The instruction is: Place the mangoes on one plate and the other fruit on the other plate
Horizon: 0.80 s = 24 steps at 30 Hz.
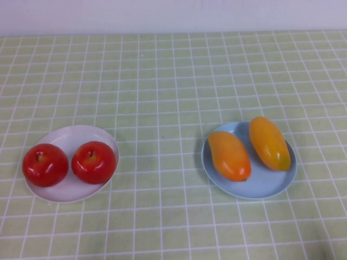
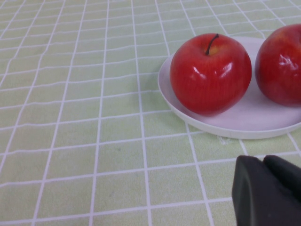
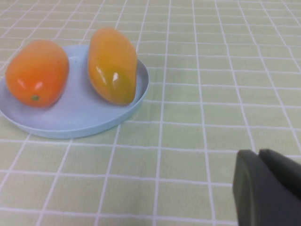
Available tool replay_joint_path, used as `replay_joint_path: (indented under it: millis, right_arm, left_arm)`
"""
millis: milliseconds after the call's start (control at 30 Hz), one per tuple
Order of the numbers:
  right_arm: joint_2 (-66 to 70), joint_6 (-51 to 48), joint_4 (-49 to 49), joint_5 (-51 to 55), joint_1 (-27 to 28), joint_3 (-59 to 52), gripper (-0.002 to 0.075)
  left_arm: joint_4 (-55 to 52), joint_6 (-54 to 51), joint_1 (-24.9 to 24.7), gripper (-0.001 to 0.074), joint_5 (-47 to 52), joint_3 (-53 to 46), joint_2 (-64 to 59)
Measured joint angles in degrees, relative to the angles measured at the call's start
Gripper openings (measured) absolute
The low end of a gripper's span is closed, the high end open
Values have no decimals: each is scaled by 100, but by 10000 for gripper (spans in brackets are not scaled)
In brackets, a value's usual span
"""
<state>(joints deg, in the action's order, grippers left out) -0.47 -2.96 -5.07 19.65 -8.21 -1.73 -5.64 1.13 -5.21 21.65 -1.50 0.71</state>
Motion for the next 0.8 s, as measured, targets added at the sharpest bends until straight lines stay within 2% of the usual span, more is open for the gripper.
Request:
replay_joint_path:
  millis: [800]
  right_arm:
    - [0, 0, -81, 10, 0, 0, -15]
  left_arm:
    - [0, 0, 0, 4, 0, 0, 0]
